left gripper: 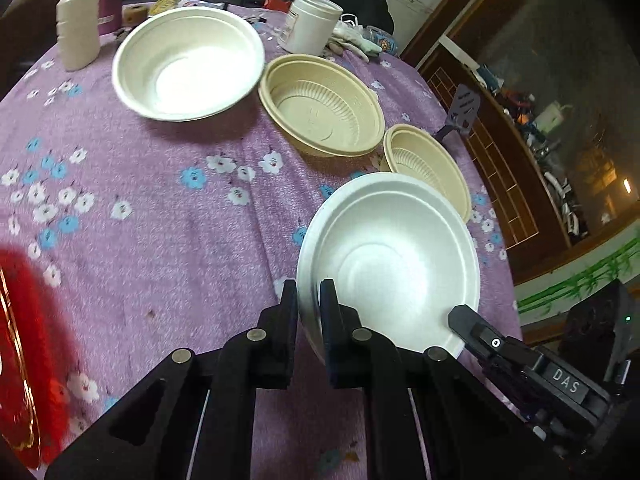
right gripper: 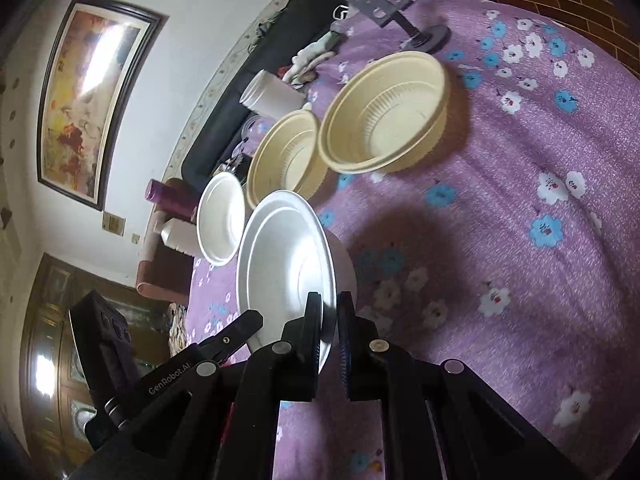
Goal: Organize plates and bowls
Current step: 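Lift the white bowl with both grippers and carry it over the stacked red plates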
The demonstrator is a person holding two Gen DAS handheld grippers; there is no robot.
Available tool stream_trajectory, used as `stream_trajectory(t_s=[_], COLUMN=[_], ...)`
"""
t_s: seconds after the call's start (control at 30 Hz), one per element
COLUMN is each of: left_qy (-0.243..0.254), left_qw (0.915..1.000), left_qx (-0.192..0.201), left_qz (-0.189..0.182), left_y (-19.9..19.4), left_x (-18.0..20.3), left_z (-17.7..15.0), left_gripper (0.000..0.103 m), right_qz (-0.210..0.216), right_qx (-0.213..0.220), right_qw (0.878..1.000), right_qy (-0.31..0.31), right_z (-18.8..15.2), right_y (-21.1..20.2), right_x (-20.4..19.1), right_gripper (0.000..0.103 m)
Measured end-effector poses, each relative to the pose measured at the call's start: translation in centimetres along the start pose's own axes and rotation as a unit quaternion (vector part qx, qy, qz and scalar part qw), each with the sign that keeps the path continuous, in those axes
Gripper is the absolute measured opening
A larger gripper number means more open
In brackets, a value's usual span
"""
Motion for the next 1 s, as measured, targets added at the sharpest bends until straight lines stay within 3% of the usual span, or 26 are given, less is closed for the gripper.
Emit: stream_trajectory(t_s=[0.17,0.4,1.0], left_qy=[-0.022,-0.03,-0.03], left_qw=[0.9996,0.9988,0.9892], left_qx=[0.014,0.038,0.114], left_qz=[-0.012,0.003,0.086], left_y=[-1.7,-3.5,-8.2], left_x=[-0.9,-2.5,-7.7], left_z=[-0.3,-1.7,-4.0], left_gripper=[0.006,0.007,0.008], right_qz=[0.005,0.012,0.008], right_qx=[-0.006,-0.015,-0.031], right_qw=[1.0,0.999,0.992], right_qy=[-0.013,-0.036,-0.124], right_z=[-0.9,-2.8,-8.4], right_y=[0.2,0.7,3.2], right_x=[-1.0,-2.3,-6.9], right_gripper=[0.008,0.007,0.007])
Point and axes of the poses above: each gripper's, at about its wrist camera, not at the fingertips, and y roughly the way its jaws point, x to its right, z to its top, the point moved 9 cm from there along y, roughly the way its jaws point, and after that the axes turned 8 degrees about y, right-handed, at the moved point
